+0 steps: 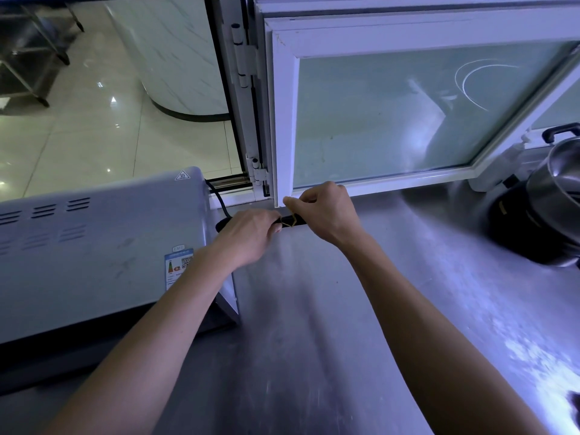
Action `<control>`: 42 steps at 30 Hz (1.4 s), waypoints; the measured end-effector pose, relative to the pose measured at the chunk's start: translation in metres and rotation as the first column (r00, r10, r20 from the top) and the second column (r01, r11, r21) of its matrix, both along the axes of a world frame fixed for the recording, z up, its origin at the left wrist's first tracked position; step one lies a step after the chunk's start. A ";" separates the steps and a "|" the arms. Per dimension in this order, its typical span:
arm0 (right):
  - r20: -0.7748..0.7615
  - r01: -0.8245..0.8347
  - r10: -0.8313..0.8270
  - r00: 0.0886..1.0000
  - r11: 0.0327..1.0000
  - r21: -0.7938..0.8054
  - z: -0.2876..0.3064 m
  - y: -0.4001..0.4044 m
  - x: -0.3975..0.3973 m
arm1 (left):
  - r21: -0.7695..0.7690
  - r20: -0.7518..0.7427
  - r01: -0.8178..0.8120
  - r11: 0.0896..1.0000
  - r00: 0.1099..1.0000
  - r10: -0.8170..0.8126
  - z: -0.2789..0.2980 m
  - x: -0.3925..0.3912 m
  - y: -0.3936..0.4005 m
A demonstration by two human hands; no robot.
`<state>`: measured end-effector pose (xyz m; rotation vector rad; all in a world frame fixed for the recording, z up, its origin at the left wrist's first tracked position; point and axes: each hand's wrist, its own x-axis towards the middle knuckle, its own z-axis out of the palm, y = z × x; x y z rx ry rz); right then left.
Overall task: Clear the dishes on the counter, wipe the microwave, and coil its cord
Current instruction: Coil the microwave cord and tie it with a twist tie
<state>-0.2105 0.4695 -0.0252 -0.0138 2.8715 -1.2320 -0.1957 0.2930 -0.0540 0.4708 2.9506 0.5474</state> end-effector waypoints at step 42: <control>-0.136 -0.304 0.312 0.940 0.950 0.077 -0.078 0.045 0.043 | -0.068 -0.279 -0.205 0.976 0.944 0.179 -0.063 0.019 0.038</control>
